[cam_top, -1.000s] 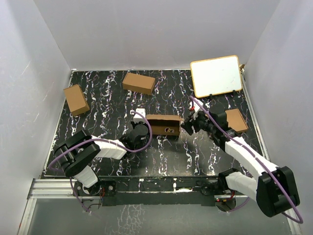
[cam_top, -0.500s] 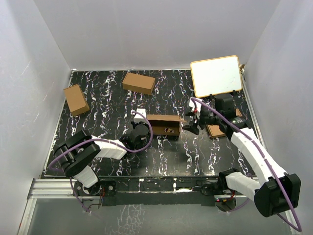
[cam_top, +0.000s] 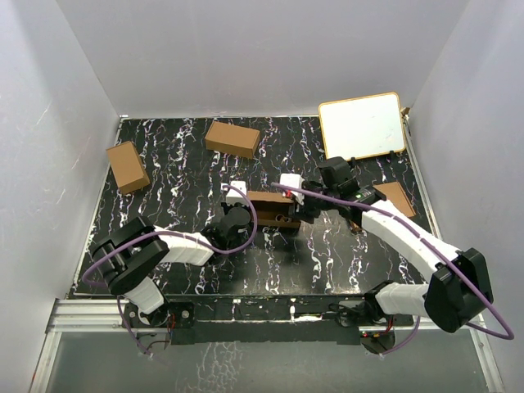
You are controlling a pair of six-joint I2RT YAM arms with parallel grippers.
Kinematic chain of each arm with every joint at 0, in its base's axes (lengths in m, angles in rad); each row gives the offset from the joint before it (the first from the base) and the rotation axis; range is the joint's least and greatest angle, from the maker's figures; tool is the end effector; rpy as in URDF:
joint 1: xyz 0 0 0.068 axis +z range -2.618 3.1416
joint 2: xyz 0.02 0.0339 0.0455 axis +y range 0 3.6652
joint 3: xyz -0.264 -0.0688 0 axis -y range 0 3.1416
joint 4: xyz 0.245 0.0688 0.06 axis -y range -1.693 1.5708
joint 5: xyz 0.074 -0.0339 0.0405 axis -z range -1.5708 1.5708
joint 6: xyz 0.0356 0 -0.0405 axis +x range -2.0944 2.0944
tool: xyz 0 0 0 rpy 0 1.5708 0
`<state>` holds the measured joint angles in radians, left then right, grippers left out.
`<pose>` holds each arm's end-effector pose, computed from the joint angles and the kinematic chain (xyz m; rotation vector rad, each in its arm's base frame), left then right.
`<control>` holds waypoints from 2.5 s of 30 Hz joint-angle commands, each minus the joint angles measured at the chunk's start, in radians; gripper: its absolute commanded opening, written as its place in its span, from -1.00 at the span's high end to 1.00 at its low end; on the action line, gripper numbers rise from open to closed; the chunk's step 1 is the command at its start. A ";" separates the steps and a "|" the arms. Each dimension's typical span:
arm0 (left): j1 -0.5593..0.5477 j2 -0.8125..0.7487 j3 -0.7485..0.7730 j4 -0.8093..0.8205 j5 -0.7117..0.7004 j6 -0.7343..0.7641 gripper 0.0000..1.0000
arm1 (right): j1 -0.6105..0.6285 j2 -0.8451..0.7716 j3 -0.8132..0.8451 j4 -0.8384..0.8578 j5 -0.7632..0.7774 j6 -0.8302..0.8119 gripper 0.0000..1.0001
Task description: Fold the paper box
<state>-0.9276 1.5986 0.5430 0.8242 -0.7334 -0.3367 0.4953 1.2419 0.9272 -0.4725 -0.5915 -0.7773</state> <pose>0.1978 -0.2242 0.1707 0.0004 1.7493 -0.2644 0.2188 0.1407 0.2712 -1.5558 1.6319 0.5449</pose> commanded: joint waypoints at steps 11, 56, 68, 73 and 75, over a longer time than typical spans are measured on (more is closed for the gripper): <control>-0.012 -0.002 0.032 -0.045 0.005 -0.009 0.90 | 0.074 -0.037 -0.045 0.169 0.208 -0.142 0.63; 0.331 -0.319 0.362 -0.771 0.991 -0.040 -0.05 | 0.073 -0.076 -0.146 0.156 0.099 -0.112 0.74; 0.347 -0.073 0.445 -0.830 1.201 -0.014 0.06 | 0.072 -0.078 -0.144 0.141 0.068 -0.105 0.44; 0.348 -0.046 0.455 -0.853 1.200 -0.006 0.07 | 0.061 -0.086 -0.117 0.109 0.032 -0.092 0.16; 0.349 -0.042 0.455 -0.857 1.190 -0.004 0.07 | 0.045 -0.094 -0.082 0.069 -0.019 -0.081 0.02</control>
<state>-0.5816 1.5482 0.9668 0.0082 0.4305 -0.3580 0.5598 1.1679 0.7883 -0.3706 -0.5091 -0.8772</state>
